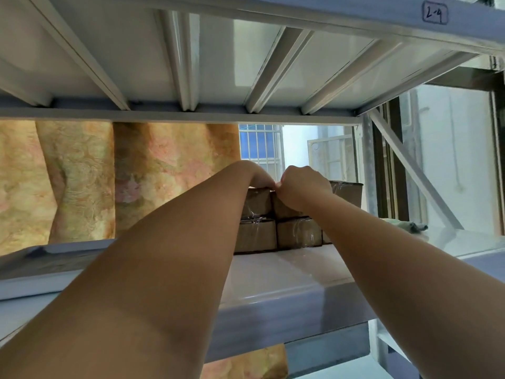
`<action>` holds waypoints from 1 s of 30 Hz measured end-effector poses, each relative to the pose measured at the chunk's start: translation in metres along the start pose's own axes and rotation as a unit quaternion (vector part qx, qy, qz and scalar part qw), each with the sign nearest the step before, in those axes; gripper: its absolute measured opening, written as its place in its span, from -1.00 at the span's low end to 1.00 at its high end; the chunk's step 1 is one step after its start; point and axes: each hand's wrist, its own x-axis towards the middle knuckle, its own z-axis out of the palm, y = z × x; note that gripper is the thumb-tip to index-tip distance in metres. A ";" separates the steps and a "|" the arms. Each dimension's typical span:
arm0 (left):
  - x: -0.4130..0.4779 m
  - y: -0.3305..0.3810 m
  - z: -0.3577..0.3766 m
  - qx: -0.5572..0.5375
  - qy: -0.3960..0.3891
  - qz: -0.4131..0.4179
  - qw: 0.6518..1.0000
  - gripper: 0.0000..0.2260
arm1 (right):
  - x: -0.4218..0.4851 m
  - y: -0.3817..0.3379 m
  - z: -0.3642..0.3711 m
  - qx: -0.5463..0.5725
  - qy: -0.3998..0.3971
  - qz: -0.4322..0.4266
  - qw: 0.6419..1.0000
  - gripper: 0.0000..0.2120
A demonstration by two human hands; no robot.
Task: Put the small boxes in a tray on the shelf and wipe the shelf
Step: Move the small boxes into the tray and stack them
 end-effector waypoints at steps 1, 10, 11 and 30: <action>0.000 0.000 0.000 -0.001 0.001 0.000 1.000 -0.75 | 0.000 0.000 0.000 0.002 0.000 0.000 1.000 -0.80; 0.004 -0.020 0.002 -0.106 0.174 0.011 0.979 -0.75 | -0.003 -0.008 -0.004 -0.031 -0.006 -0.009 0.999 -0.74; 0.002 -0.023 0.001 -0.104 0.201 0.013 0.974 -0.69 | -0.001 -0.009 -0.005 -0.025 -0.009 -0.007 1.000 -0.68; -0.015 -0.078 -0.013 0.020 0.261 -0.027 0.965 -0.38 | 0.014 -0.035 -0.004 -0.003 -0.137 0.104 0.985 -0.39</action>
